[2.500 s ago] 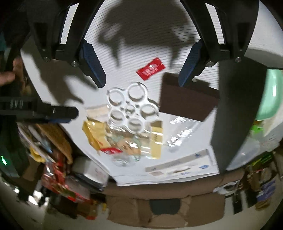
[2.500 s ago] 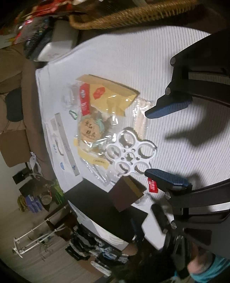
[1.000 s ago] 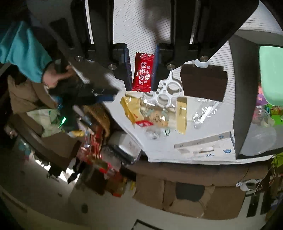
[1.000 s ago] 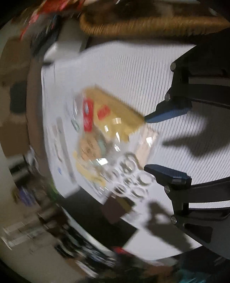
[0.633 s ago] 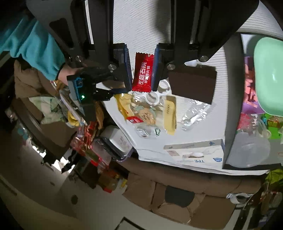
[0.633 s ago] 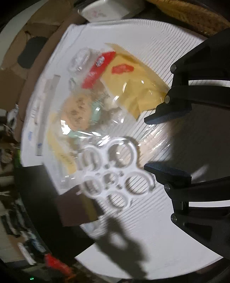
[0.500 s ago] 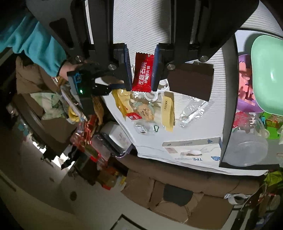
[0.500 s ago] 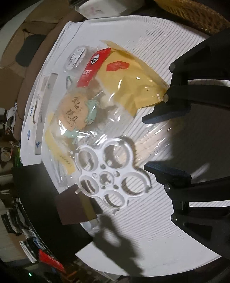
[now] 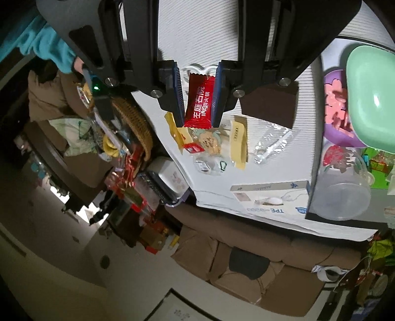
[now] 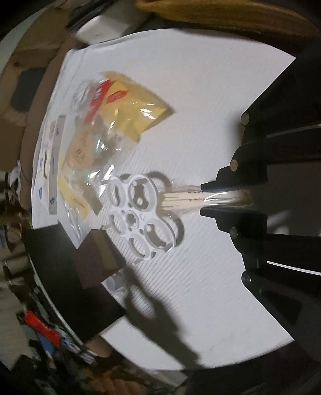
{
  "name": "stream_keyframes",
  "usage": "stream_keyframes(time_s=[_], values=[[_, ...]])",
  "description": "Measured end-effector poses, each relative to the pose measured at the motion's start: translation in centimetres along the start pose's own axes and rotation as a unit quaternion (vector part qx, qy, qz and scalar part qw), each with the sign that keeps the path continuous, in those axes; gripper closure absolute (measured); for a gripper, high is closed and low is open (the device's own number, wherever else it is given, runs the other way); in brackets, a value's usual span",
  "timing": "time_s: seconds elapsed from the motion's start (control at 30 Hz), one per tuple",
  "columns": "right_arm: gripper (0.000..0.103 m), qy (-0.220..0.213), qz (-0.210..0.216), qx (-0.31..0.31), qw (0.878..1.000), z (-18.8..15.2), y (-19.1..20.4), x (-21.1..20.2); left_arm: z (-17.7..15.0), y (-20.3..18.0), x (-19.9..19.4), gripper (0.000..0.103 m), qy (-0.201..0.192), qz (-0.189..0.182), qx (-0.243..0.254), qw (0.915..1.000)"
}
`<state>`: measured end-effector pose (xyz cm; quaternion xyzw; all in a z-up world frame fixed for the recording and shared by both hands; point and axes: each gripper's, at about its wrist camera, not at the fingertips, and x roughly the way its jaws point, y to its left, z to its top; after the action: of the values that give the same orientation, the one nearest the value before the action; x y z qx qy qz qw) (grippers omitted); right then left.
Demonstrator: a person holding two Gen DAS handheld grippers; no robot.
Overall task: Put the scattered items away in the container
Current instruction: 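Lift the red packet with the left tool while the right tool grasps the wooden sticks, then drop the red packet and wooden sticks onto the green plate in the box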
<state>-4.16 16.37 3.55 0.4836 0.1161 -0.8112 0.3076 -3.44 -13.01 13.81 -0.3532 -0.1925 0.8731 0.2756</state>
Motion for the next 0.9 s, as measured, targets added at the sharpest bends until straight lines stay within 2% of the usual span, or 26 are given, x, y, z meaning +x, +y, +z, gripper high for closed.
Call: stream_keyframes(time_s=[0.13,0.23,0.3,0.43,0.57,0.7,0.8,0.9], values=[[0.092,-0.029,-0.019,0.048,0.998,-0.1,0.0,-3.3,0.2,1.2,-1.0,0.083,-0.009,0.015,-0.01,0.9998],[0.092,-0.049,-0.065,0.068,0.994,0.2,0.0,-6.3,0.5,2.1,-2.1,0.083,-0.02,0.025,-0.026,0.9992],[0.092,-0.056,-0.083,0.062,0.993,0.8,0.3,-7.9,1.0,2.9,-3.3,0.083,-0.025,0.049,-0.027,0.9981],[0.092,-0.081,-0.047,0.048,0.994,3.9,1.9,-10.5,2.3,6.3,-6.6,0.083,-0.038,0.094,-0.062,0.9929],[0.092,-0.109,0.031,0.027,0.993,10.4,5.5,-10.5,3.4,9.7,-9.0,0.083,-0.012,0.167,-0.075,0.983],[0.092,-0.117,0.099,-0.009,0.988,17.8,11.1,-6.8,3.7,12.5,-8.8,0.083,0.029,0.225,-0.078,0.9709],[0.092,-0.096,0.145,-0.015,0.985,22.1,14.8,-2.5,3.1,14.2,-7.9,0.083,0.054,0.244,-0.083,0.9648],[0.092,-0.061,0.176,-0.006,0.982,24.6,17.6,2.2,2.3,16.3,-7.2,0.083,0.064,0.252,-0.108,0.9595]])
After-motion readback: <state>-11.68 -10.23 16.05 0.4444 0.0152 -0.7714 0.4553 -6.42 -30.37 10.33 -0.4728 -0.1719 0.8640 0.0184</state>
